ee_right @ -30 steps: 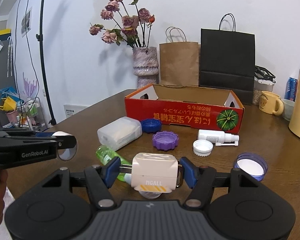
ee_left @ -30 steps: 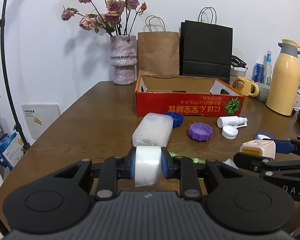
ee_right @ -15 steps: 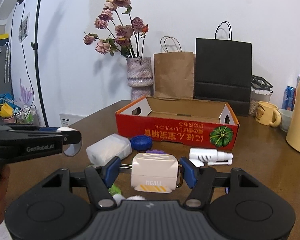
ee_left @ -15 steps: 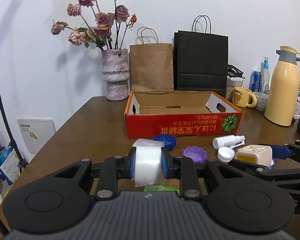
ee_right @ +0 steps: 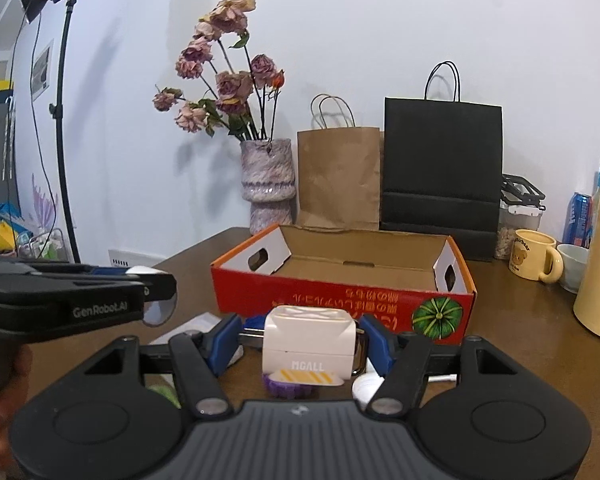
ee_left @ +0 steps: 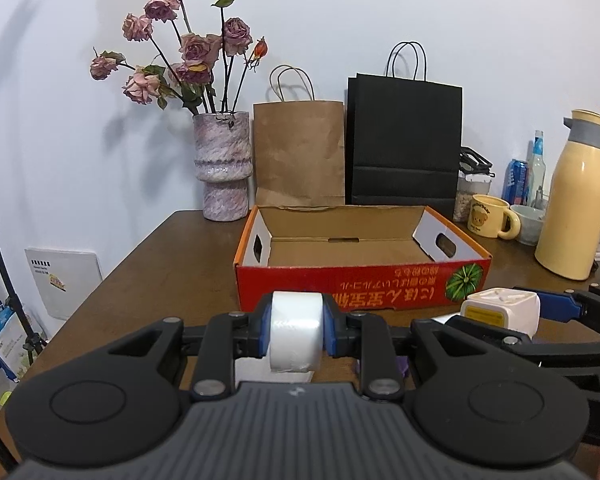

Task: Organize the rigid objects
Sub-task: 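Carry the tape roll and plug adapter with both tools over the red box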

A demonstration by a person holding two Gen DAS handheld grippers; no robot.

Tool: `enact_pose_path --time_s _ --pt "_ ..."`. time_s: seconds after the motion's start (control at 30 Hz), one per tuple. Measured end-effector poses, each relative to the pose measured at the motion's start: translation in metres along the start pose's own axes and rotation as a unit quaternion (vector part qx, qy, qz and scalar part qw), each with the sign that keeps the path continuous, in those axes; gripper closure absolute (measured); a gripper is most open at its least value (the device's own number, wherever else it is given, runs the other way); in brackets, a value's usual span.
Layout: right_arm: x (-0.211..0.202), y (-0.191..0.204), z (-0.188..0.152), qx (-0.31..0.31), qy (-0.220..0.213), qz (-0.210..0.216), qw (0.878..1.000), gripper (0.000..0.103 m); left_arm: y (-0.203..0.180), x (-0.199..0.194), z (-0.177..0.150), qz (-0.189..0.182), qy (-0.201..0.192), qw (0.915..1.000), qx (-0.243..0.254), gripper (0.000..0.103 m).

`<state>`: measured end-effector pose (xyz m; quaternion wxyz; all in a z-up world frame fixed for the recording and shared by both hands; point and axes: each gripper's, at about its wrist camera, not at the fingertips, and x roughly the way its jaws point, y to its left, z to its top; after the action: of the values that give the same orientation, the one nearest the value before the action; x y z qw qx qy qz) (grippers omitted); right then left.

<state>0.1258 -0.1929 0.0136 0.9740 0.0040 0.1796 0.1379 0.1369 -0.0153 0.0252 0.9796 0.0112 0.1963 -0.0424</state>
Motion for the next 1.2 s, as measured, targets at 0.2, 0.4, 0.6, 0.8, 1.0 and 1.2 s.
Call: enact_pose_path --time_s 0.2,0.4,0.6,0.8,1.0,1.2 --pt "0.014 -0.008 0.011 0.002 -0.012 -0.009 1.000 0.039 -0.003 0.015 0.012 0.000 -0.007 1.0000 -0.004 0.077" --pt "0.029 -0.017 0.023 -0.005 -0.025 -0.023 0.999 0.039 -0.008 0.035 0.027 0.004 -0.012 0.9999 -0.004 0.077" --pt "0.044 -0.025 0.035 -0.009 -0.034 -0.032 0.999 0.039 -0.013 0.052 0.041 0.005 -0.020 0.9998 0.000 0.077" --pt "0.061 -0.030 0.046 -0.015 -0.043 -0.042 0.998 0.039 -0.015 0.070 0.053 0.008 -0.025 0.9997 -0.005 0.077" --pt "0.079 -0.036 0.058 -0.018 -0.048 -0.045 0.998 0.039 -0.016 0.090 0.064 0.013 -0.025 0.9996 -0.009 0.077" --pt "0.102 -0.041 0.068 -0.024 -0.047 -0.049 0.997 0.039 -0.014 0.112 0.075 0.017 -0.019 0.9995 -0.019 0.077"
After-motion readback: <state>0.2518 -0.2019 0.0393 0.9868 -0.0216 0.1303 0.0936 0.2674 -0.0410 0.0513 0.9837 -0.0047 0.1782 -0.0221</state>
